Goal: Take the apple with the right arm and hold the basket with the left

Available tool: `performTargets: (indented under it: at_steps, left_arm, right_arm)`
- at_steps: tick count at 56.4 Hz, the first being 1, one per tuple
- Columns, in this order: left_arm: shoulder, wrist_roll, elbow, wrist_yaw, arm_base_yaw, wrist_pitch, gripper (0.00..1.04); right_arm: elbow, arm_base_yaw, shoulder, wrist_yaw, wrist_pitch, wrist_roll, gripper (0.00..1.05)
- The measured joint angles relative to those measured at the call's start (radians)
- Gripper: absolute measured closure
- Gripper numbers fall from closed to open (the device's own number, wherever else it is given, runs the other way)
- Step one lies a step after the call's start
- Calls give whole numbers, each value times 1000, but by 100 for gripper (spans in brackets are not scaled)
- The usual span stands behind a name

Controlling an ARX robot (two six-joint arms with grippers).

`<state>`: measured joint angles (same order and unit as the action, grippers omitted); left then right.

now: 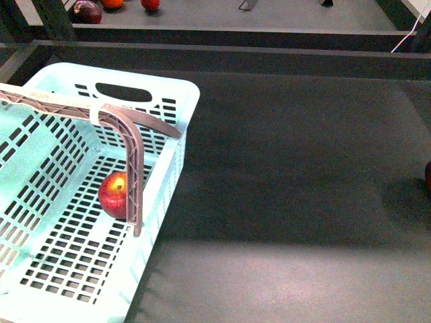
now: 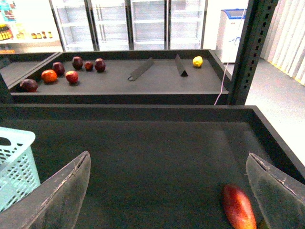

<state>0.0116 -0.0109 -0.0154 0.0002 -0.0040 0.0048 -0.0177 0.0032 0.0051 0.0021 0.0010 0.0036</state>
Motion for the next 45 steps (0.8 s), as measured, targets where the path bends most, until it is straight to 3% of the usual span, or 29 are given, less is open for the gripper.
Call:
performTargets:
  at_steps: [24, 45]
  left_arm:
    - [-5, 0, 0, 0, 0, -3, 101]
    - [-5, 0, 0, 0, 0, -3, 37]
  right_arm:
    - [0, 0, 0, 0, 0, 0, 9]
    - [0, 0, 0, 0, 0, 0, 9]
